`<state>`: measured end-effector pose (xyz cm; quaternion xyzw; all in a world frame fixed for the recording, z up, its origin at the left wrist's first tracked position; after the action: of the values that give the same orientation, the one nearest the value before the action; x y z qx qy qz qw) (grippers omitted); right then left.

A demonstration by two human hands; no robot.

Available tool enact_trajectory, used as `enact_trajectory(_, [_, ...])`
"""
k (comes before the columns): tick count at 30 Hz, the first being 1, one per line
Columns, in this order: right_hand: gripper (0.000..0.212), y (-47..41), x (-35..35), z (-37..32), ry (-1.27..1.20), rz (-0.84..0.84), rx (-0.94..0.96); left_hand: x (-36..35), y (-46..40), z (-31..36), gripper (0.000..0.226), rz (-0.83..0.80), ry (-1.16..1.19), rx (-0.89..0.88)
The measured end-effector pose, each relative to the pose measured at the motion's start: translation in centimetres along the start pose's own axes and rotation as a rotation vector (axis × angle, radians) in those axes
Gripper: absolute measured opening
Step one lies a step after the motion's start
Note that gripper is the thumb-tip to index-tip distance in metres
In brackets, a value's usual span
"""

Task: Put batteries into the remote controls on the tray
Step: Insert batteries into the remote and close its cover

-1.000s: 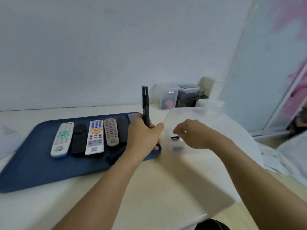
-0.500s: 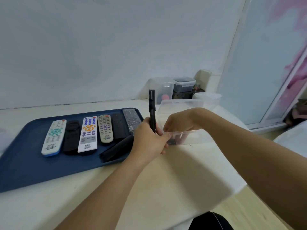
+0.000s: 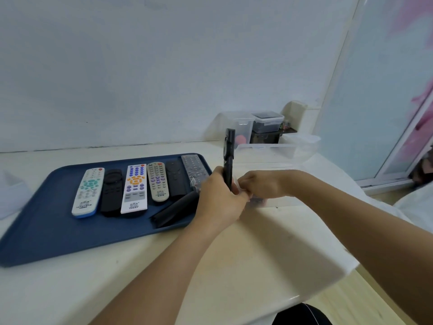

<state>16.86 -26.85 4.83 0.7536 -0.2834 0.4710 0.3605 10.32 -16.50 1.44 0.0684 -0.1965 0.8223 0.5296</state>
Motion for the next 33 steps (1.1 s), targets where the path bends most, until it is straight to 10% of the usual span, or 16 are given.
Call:
enact_trajectory(10, [0.048,0.8,0.6,0.6,-0.158,0.523,0.185,0.4,0.0,0.0,0.043,-0.035,0.181,0.101])
enact_trajectory(15, [0.054,2.8,0.3,-1.2,0.204,0.796,0.285,1.4,0.5,-0.4,0.032,-0.022,0.354,0.259])
enact_trajectory(19, [0.052,4.5,1.6,-5.3,-0.198,0.926,0.394,5.2,0.4,0.6,0.015,0.038,0.663,0.340])
enact_trajectory(22, [0.050,2.9,1.9,-8.3,-0.763,0.719,0.188,9.4,-0.1,0.9,0.056,-0.029,0.866,0.399])
enact_trajectory(26, [0.023,-0.7,-1.0,-12.3,-1.553,0.034,-0.139,14.7,0.2,-1.1,0.061,-0.032,0.916,0.474])
enact_trajectory(33, [0.025,-5.1,-4.8,-19.4,-1.536,0.102,0.186,20.5,0.6,-4.3,0.054,-0.012,1.025,0.418])
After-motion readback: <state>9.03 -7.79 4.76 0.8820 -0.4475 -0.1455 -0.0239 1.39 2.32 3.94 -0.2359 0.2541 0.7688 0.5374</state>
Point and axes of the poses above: each hand's wrist, its own y-axis away from the middle knuckle, its own x-axis out of the back of the hand, z = x × y, the point moved 4 cm from there along -y, towards the middle knuckle, and after that the axes turned 4 degrees about z, right-handed, at the moved point
